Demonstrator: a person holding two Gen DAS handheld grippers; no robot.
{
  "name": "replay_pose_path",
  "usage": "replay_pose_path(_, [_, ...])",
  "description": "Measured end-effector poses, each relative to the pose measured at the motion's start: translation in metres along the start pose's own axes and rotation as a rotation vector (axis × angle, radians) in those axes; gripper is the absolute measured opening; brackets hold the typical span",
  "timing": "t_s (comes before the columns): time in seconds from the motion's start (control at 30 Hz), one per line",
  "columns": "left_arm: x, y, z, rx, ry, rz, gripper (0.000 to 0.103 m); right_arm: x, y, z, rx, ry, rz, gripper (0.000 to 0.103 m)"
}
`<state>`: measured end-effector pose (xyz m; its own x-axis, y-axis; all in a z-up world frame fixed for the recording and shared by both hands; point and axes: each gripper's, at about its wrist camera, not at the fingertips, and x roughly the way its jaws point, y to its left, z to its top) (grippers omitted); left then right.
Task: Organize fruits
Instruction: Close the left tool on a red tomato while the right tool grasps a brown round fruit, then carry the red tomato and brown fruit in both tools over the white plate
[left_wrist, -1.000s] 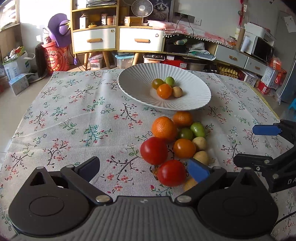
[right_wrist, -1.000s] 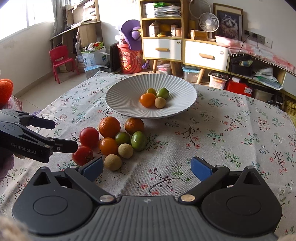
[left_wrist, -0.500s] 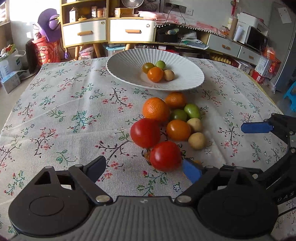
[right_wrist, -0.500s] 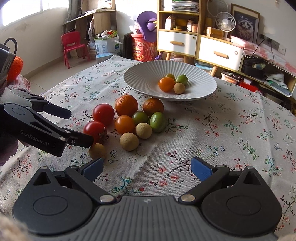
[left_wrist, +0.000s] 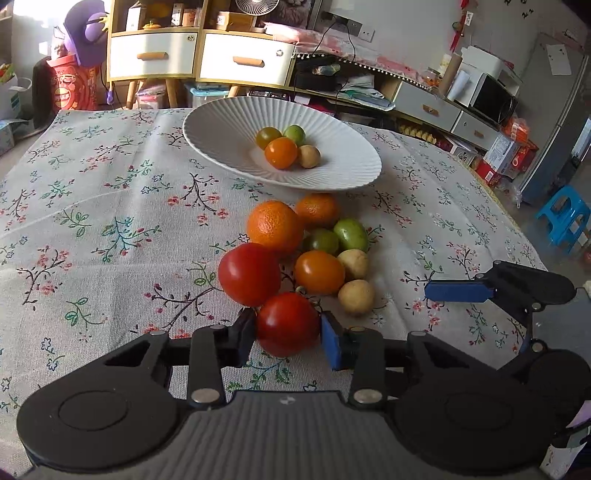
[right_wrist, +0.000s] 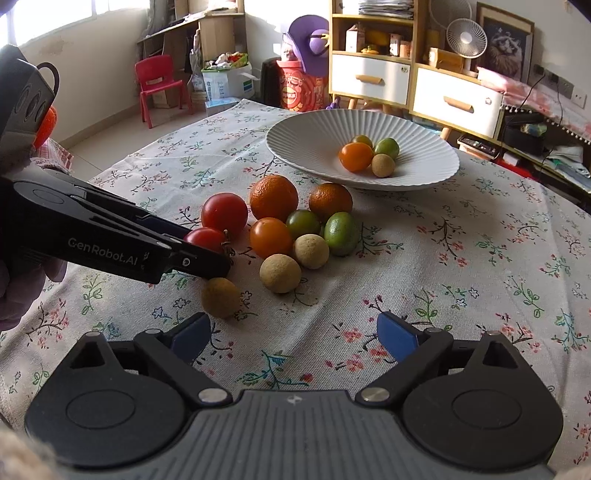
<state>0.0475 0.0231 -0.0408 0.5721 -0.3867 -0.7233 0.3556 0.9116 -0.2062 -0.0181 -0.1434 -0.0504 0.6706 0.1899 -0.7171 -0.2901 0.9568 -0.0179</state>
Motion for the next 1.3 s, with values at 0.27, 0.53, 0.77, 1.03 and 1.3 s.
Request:
replay_pose_path(0.27, [-0.007, 0.004, 0.003, 0.002, -0.004, 0.028, 0.033, -0.001, 0.011, -0.001, -0.024, 0.003, 0.067, 0.076])
replay_pose_path(0.53, [-0.011, 0.011, 0.0, -0.011, 0.014, 0.042, 0.033, 0.0, 0.023, 0.003, -0.037, -0.002, 0.121, 0.049])
replay_pose_path(0.77, [-0.014, 0.012, 0.001, -0.011, 0.013, 0.038, 0.033, 0.004, 0.029, 0.006, -0.044, -0.011, 0.14, 0.036])
replay_pose_path(1.03, [-0.017, 0.014, 0.002, -0.024, 0.005, 0.039, 0.033, 0.007, 0.025, 0.008, -0.013, -0.027, 0.144, 0.023])
replay_pose_path(1.3, [-0.022, 0.013, 0.006, -0.022, -0.014, 0.034, 0.033, 0.001, 0.021, 0.014, 0.014, -0.054, 0.147, 0.023])
